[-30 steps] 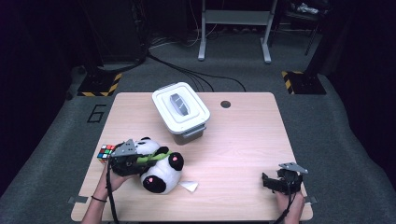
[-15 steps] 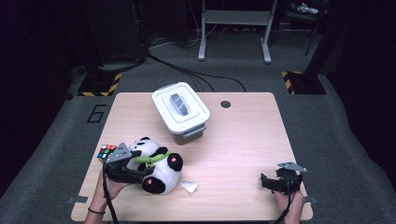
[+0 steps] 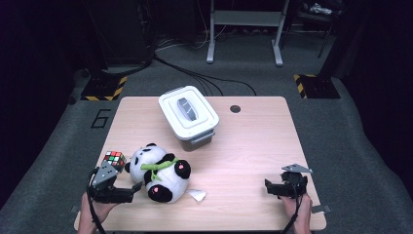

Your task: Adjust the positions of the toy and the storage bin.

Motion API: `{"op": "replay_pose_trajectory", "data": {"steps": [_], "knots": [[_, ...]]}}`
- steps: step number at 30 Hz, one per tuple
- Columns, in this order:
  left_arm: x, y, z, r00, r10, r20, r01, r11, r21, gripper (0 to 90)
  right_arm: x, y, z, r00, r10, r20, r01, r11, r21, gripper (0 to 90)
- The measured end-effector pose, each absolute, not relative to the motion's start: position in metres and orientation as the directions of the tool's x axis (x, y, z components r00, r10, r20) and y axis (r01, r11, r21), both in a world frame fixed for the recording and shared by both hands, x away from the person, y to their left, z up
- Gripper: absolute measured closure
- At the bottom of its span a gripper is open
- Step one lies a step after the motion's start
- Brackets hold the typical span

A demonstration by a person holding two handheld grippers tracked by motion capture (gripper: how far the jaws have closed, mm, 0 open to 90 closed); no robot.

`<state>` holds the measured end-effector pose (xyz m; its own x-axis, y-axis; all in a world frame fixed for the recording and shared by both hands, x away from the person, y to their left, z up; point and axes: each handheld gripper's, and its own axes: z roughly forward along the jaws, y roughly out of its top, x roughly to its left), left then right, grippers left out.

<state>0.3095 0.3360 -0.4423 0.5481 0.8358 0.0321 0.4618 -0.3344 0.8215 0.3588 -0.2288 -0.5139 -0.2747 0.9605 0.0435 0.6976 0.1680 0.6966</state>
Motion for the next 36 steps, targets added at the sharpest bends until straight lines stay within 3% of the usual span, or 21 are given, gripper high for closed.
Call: {"op": "replay_pose_trajectory", "data": {"steps": [8, 16, 23, 29, 36], "knots": [[0.301, 0.35, -0.466, 0.451, 0.891, 0.062, 0.512, -0.314, 0.8, 0.6, 0.37, -0.211, -0.504, -0.342, 0.938, 0.047, 0.679, 0.213, 0.702, 0.0], [0.303, 0.353, -0.501, 0.368, 0.923, 0.113, 0.608, -0.33, 0.722, 0.6, 0.383, -0.192, -0.486, -0.419, 0.906, 0.055, 0.642, 0.253, 0.724, 0.2], [0.306, 0.356, -0.519, 0.32, 0.938, 0.13, 0.627, -0.313, 0.713, 0.6, 0.396, -0.17, -0.472, -0.472, 0.88, 0.054, 0.612, 0.283, 0.739, 0.5], [0.306, 0.357, -0.528, 0.309, 0.944, 0.113, 0.632, -0.293, 0.718, 0.1, 0.408, -0.154, -0.459, -0.505, 0.86, 0.066, 0.591, 0.289, 0.753, 0.3], [0.309, 0.362, -0.532, 0.299, 0.954, 0.029, 0.641, -0.224, 0.734, 0.1, 0.422, -0.139, -0.446, -0.535, 0.843, 0.061, 0.574, 0.309, 0.758, 0.0]]}}
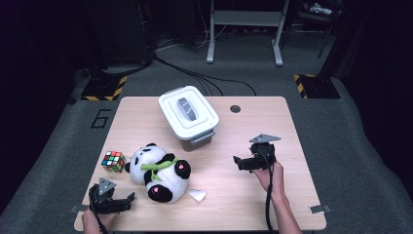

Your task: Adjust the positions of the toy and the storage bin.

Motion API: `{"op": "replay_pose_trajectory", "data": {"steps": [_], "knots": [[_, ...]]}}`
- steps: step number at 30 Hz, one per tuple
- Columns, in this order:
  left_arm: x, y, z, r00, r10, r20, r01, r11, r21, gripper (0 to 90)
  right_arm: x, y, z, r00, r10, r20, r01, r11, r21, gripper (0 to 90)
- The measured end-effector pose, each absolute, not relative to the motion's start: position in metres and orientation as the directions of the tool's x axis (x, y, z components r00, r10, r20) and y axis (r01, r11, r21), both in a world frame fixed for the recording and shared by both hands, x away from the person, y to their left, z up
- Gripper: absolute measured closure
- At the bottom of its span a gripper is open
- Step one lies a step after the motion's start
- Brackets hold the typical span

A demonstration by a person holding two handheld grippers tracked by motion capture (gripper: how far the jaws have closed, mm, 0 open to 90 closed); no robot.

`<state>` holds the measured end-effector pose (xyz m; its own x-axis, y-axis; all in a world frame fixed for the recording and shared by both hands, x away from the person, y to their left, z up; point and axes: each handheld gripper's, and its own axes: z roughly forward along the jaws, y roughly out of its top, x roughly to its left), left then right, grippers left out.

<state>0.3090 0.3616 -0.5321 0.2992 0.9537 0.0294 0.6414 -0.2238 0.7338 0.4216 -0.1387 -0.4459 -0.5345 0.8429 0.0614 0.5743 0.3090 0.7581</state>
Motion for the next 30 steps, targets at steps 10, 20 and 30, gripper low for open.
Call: {"op": "replay_pose_trajectory", "data": {"steps": [10, 20, 30], "knots": [[0.311, 0.364, -0.533, 0.299, 0.954, -0.004, 0.659, -0.203, 0.724, 0.1, 0.448, -0.115, -0.426, -0.575, 0.817, 0.047, 0.539, 0.334, 0.773, 0.5], [0.311, 0.364, -0.533, 0.299, 0.954, -0.005, 0.66, -0.203, 0.724, 0.1, 0.481, -0.096, -0.407, -0.594, 0.801, 0.067, 0.522, 0.322, 0.79, 3.3], [0.311, 0.364, -0.533, 0.298, 0.954, -0.005, 0.657, -0.201, 0.726, 0.1, 0.514, -0.076, -0.394, -0.593, 0.803, 0.054, 0.513, 0.325, 0.795, 26.4]]}}
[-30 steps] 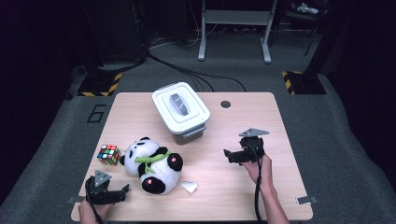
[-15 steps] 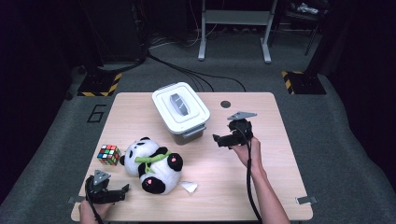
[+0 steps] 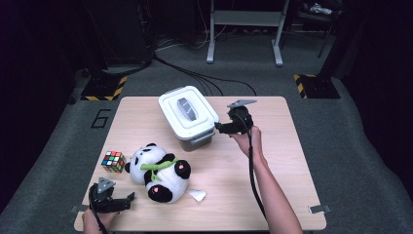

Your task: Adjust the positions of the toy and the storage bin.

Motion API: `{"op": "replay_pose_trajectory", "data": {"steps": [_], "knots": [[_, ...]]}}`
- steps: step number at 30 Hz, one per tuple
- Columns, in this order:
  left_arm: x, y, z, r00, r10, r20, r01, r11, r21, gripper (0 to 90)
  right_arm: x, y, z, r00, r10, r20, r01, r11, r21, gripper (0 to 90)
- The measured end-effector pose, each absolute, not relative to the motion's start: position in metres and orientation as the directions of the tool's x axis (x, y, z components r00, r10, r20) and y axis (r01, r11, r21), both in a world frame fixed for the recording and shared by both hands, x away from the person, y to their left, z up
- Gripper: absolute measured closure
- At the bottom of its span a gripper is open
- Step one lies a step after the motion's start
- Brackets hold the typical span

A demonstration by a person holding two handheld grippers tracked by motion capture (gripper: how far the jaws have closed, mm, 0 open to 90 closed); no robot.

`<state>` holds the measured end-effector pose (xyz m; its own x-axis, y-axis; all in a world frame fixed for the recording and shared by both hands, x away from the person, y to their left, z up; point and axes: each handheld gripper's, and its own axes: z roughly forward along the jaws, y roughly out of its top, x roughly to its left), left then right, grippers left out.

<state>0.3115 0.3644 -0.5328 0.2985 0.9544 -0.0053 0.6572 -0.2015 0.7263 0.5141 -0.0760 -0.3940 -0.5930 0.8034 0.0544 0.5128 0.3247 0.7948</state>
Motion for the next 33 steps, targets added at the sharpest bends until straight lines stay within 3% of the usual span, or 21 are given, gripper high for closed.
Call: {"op": "replay_pose_trajectory", "data": {"steps": [18, 33], "knots": [[0.311, 0.364, -0.533, 0.298, 0.955, -0.007, 0.658, -0.2, 0.726, 0.1, 0.544, -0.044, -0.395, -0.581, 0.814, 0.025, 0.537, 0.36, 0.763, 61.6], [0.311, 0.364, -0.533, 0.298, 0.954, -0.006, 0.658, -0.201, 0.726, 0.1, 0.543, -0.046, -0.392, -0.566, 0.824, -0.032, 0.534, 0.396, 0.747, 67.3]]}}
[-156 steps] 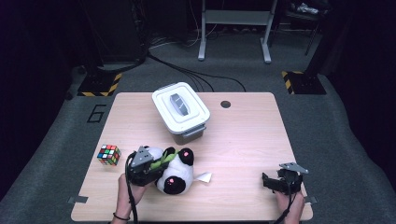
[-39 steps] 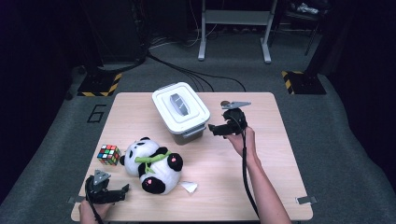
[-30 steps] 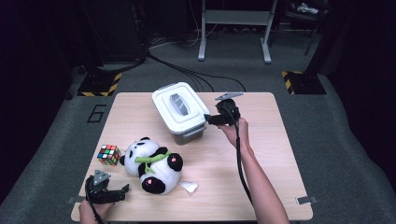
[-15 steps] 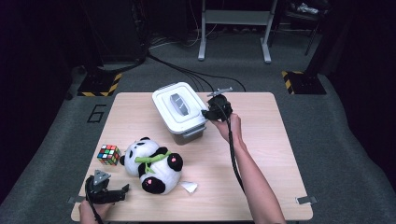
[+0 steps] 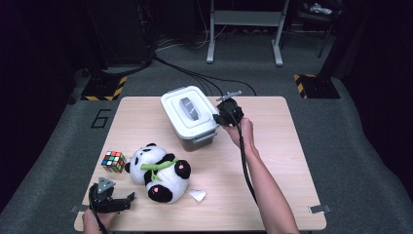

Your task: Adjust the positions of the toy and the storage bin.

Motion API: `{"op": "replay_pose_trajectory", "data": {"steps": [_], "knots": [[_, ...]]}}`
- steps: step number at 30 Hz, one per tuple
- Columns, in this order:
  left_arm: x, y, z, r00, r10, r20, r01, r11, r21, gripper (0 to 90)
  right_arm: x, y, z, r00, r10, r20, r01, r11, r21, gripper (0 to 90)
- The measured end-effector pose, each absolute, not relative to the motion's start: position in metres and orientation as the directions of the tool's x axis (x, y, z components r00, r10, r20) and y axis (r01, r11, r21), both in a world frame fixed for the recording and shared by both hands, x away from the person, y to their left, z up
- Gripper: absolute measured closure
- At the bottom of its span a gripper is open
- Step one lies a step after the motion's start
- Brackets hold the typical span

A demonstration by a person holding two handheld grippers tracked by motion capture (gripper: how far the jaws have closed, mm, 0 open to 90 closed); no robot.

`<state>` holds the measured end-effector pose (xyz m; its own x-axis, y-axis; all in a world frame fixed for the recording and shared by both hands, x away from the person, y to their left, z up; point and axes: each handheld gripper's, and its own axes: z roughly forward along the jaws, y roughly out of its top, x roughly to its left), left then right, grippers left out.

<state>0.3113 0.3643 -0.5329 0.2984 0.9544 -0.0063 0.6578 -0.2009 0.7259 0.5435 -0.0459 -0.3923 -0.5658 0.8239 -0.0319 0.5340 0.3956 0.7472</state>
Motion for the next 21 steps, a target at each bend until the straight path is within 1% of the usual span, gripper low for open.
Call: {"op": "replay_pose_trajectory", "data": {"steps": [9, 21], "knots": [[0.311, 0.364, -0.533, 0.298, 0.954, -0.006, 0.658, -0.201, 0.726, 0.1, 0.543, -0.05, -0.391, -0.578, 0.812, -0.082, 0.515, 0.441, 0.735, 67.8], [0.311, 0.364, -0.533, 0.298, 0.954, -0.006, 0.658, -0.201, 0.725, 0.2, 0.534, -0.068, -0.392, -0.583, 0.81, -0.063, 0.517, 0.43, 0.741, 67.2]]}}
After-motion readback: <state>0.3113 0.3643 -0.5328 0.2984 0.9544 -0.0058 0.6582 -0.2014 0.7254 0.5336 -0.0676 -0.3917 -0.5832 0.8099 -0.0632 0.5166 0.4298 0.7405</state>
